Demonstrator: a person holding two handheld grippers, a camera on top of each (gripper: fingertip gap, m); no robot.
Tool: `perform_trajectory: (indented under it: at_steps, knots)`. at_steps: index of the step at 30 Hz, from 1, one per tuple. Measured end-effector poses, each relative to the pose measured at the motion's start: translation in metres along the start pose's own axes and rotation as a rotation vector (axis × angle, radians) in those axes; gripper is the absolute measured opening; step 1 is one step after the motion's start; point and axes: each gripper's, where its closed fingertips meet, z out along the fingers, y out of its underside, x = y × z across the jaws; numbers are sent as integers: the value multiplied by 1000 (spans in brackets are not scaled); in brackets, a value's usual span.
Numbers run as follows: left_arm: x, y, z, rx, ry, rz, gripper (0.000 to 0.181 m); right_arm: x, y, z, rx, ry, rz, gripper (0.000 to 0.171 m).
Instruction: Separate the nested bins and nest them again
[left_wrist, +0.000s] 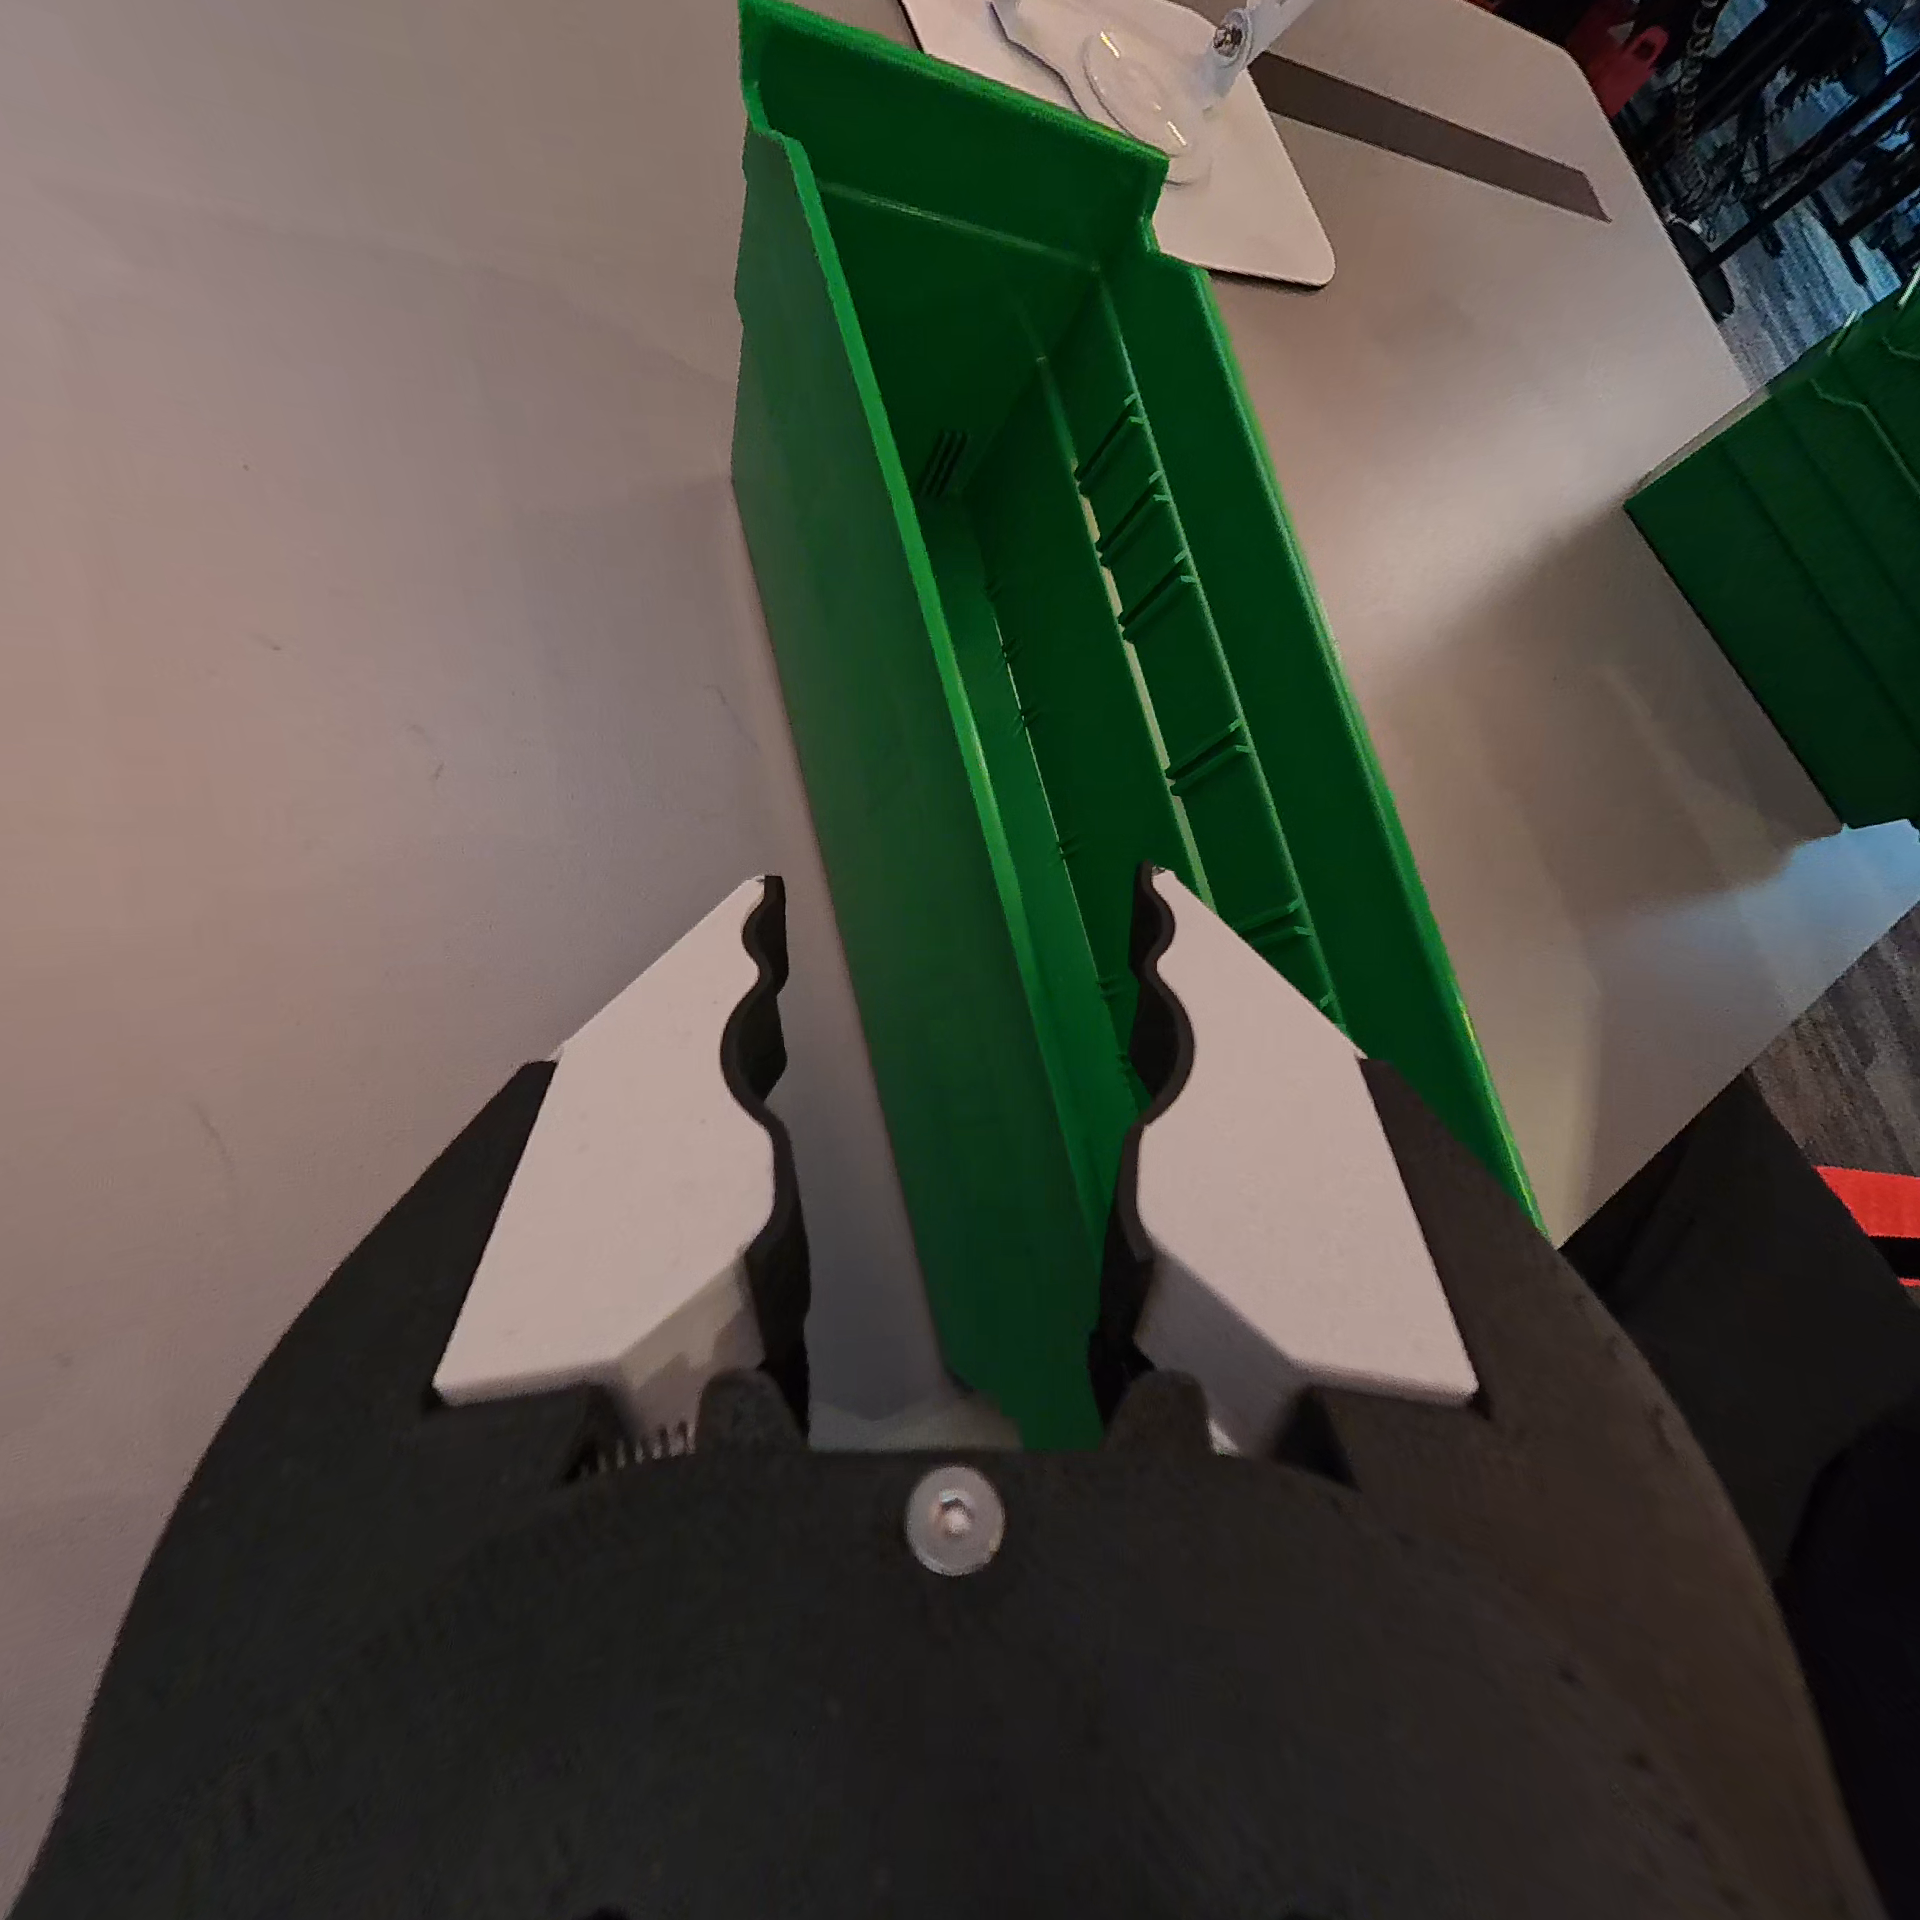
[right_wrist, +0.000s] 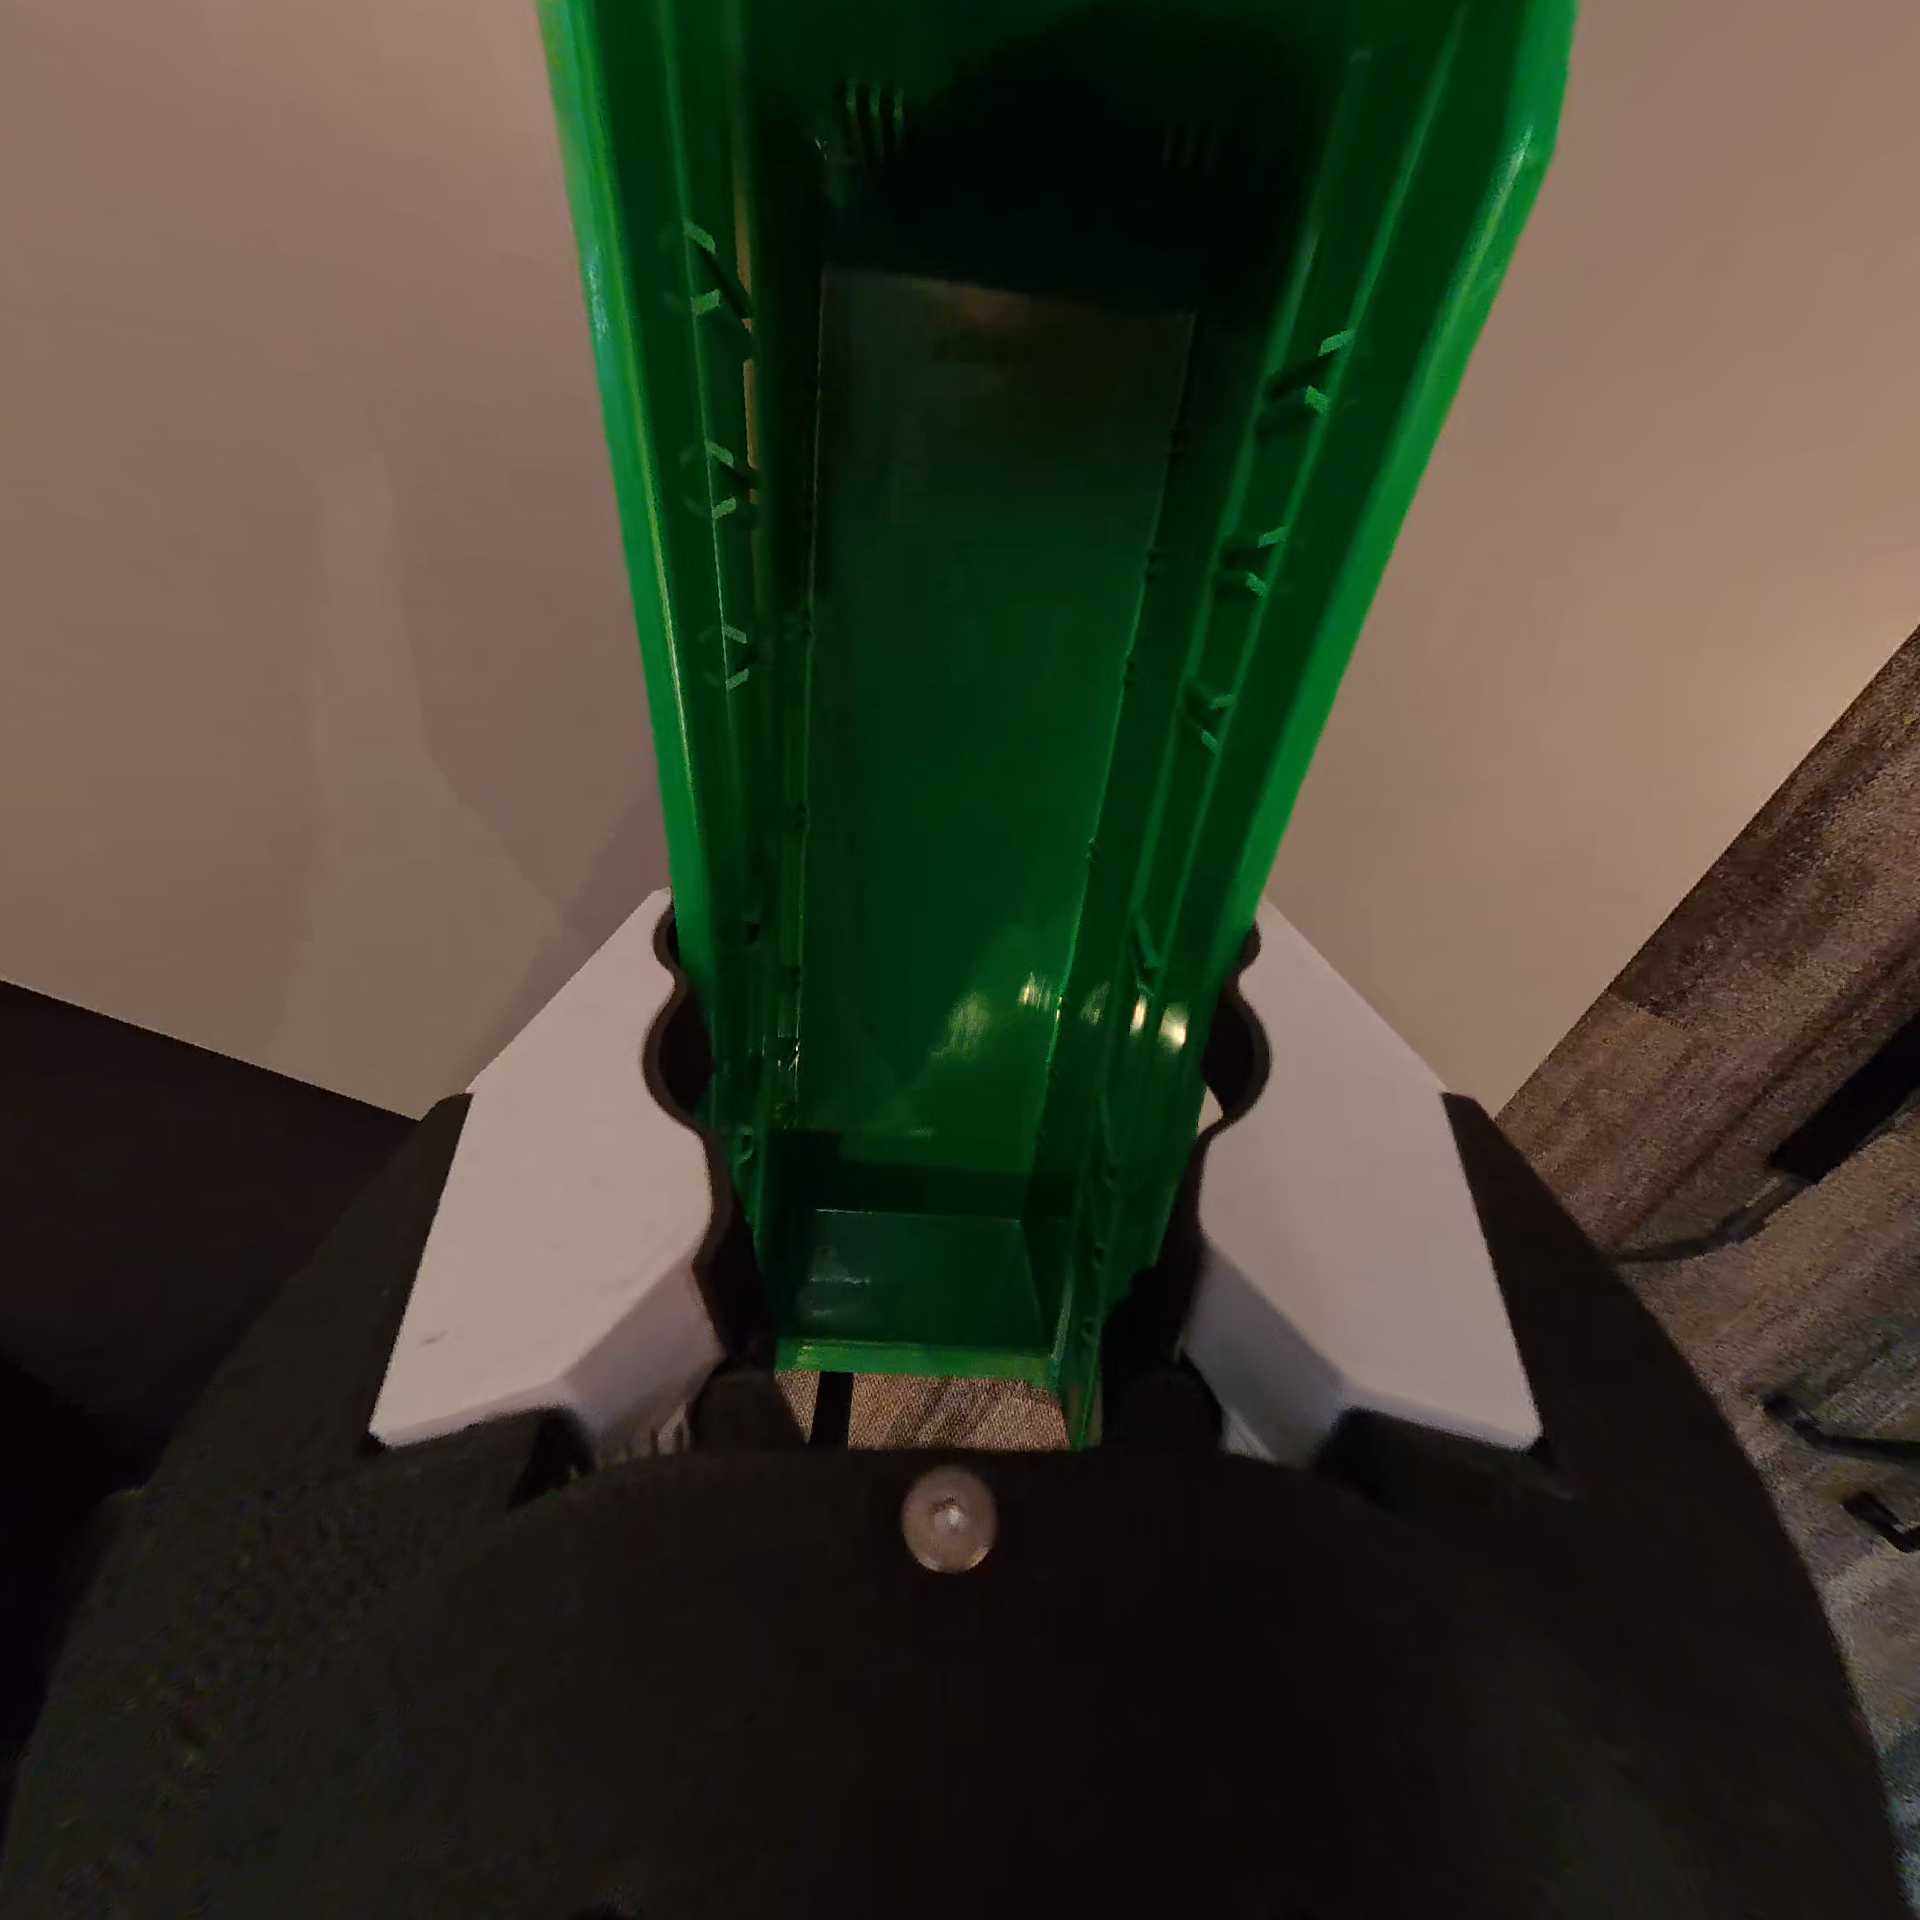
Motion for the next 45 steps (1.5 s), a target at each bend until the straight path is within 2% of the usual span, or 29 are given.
perform_trajectory:
  at_steps: [7,13,17,19,23,31,35,40,45]
  knots:
    - [1,1,1,-7,2,4,65,0,1,1,-13,-14,2,101]
    - [2,1,1,-7,2,6,65,0,2,6,-62,-29,-2,121]
    - [1,1,0,-5,0,5,65,-2,-12,-9,22,-32,-7,127]
    - [1,1,1,-6,0,4,65,0,-22,-20,72,-10,-10,125]
    - [2,2,3,-13,3,9,65,2,-37,-21,123,7,-22,105]
    - [0,0,-2,-1,1,4,65,4,-38,-11,119,16,-5,107]
    - [4,4,0,-23,22,9,63,3,-44,-26,189,60,5,111]
    - [21,11,9,-81,70,67,54,-29,-59,-57,319,108,-56,104]
    - [39,14,24,-117,55,117,46,-115,-85,-67,446,17,-199,105]
